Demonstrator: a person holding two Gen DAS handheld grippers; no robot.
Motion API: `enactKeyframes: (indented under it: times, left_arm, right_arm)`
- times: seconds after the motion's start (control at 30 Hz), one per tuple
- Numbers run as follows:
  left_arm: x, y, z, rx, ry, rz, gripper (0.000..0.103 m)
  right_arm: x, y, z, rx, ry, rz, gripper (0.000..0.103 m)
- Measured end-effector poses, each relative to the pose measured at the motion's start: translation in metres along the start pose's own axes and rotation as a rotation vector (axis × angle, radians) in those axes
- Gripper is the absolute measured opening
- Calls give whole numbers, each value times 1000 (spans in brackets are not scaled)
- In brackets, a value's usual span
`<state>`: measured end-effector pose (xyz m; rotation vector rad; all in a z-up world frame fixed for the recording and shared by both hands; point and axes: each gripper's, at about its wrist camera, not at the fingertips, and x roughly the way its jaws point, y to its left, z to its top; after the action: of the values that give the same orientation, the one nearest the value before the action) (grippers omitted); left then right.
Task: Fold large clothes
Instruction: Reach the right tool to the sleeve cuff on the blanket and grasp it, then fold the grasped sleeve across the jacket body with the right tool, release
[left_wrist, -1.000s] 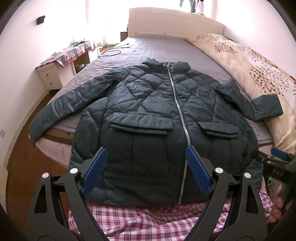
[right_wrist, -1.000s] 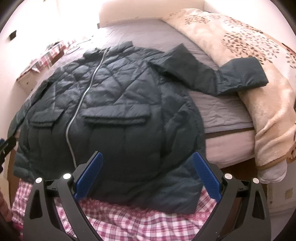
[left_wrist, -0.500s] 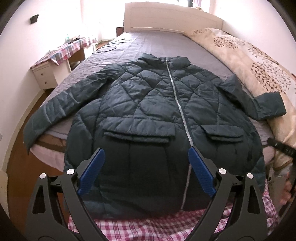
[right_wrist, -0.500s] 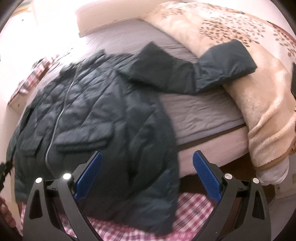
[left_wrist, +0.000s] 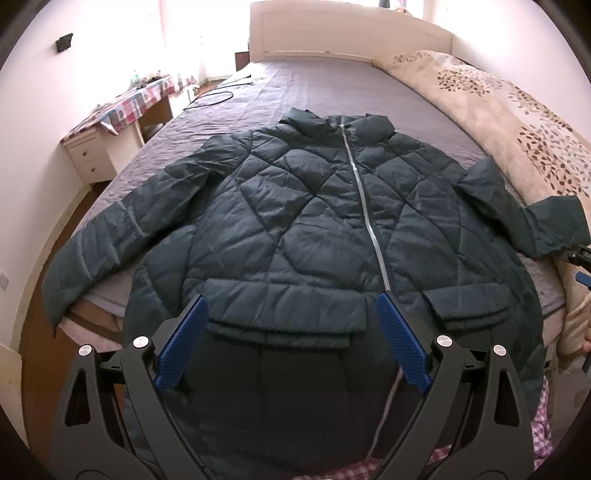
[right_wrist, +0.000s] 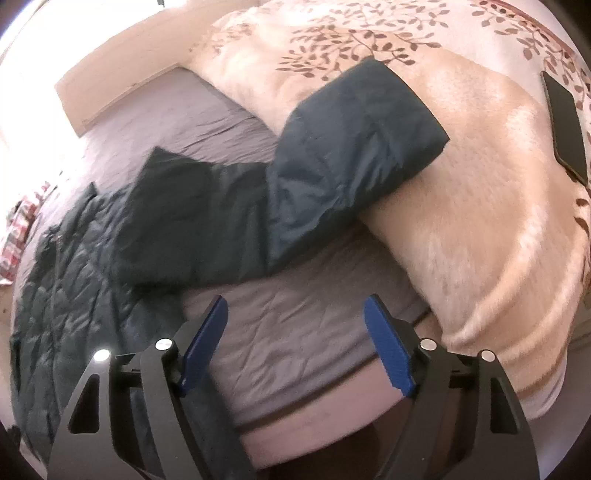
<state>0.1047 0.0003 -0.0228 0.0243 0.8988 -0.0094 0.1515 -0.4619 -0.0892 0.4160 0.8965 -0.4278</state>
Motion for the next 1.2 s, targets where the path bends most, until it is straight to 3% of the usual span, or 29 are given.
enactKeyframes:
  times: [0.1, 0.3, 0.37, 0.47, 0.6, 0.73, 0.77, 0.9, 1.03, 1.2]
  left_arm:
    - [8, -2, 6, 0, 11, 6, 91]
    - [28, -4, 7, 0, 45, 9, 91]
    - [35, -2, 5, -4, 63, 8, 91]
    - [41, 2, 4, -9, 68, 8, 91]
    - [42, 10, 5, -19, 46, 12, 91]
    - [41, 20, 5, -50, 26, -11, 91]
    - [41, 23, 5, -57, 20, -15, 91]
    - [38, 36, 4, -90, -5, -29, 91]
    - [34, 52, 3, -120, -26, -33, 91]
    - [32, 78, -1, -165, -35, -24, 91]
  right_arm:
    - [17, -3, 15, 15, 7, -16, 69]
    - [52, -15, 39, 92, 24, -47, 46]
    - [57, -17, 43, 120, 15, -54, 26]
    - [52, -18, 48, 135, -35, -65, 10]
    - [18, 3, 60, 61, -171, -70, 6]
    - [-33, 50, 76, -59, -335, -1, 6]
    - [-53, 72, 81, -107, -389, 46, 6]
    - [-89, 159, 87, -290, -467, 208, 6]
    - [-104, 251, 54, -511, -450, 377, 6]
    - [-75, 348, -17, -749, -297, 492, 6]
